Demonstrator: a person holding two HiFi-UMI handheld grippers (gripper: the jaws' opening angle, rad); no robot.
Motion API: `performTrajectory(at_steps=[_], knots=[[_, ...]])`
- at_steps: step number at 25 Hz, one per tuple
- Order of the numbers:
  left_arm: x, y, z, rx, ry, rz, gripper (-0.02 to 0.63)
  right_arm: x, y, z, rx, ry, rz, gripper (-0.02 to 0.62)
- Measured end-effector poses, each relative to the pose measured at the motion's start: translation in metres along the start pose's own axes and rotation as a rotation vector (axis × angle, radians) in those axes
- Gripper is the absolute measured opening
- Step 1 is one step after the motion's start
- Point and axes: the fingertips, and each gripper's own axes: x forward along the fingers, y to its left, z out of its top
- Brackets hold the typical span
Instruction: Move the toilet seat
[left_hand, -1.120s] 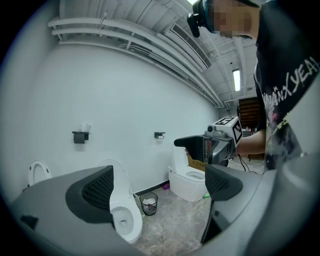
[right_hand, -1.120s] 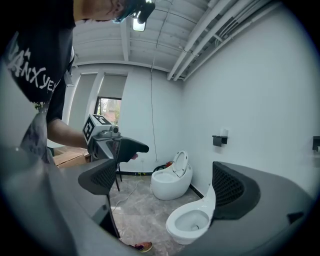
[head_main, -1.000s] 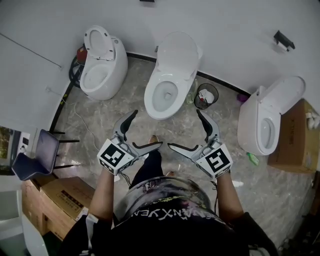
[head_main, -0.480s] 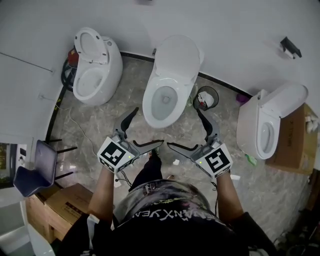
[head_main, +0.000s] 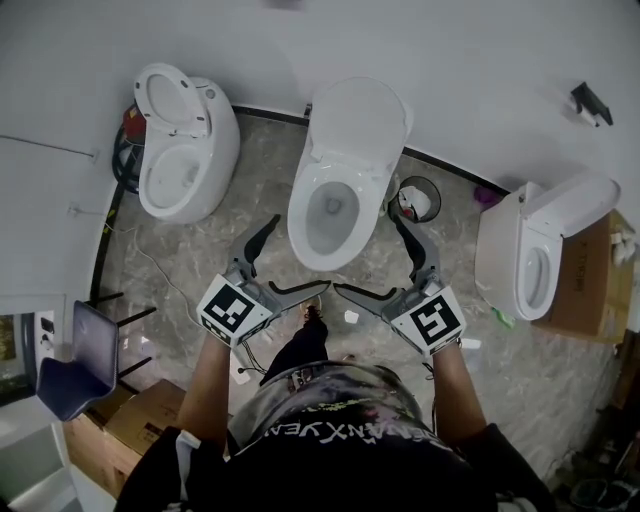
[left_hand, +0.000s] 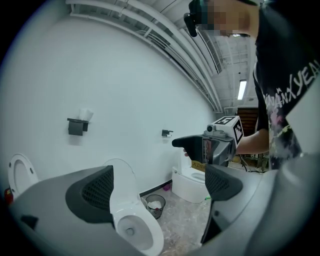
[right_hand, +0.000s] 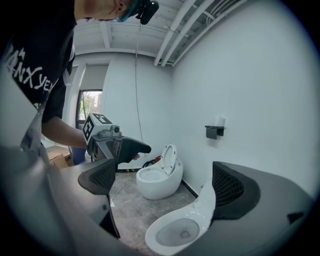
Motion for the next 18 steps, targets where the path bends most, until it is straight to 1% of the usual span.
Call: performTrajectory(at_steps=[5, 9, 15, 18], knots=[[0.004, 0.033, -0.008, -0.021, 0.008, -0.023, 0.548, 0.032, -0.016, 0.002, 0.004, 0.001, -0.026, 0.584], [0.011, 0.050, -0.016, -0.024, 0.020, -0.046, 0.548, 0.049, -0.025, -0.003, 0.014, 0.021, -0.037, 0.584], [0.022, 0.059, -0.017, -0.039, 0.013, -0.052, 0.548, 0.058, -0.032, -0.013, 0.021, 0.038, -0.034, 0.584], [0.028, 0.061, -0.020, -0.043, 0.023, -0.040, 0.548, 0.058, -0.039, -0.016, 0.027, 0.031, -0.029, 0.584]])
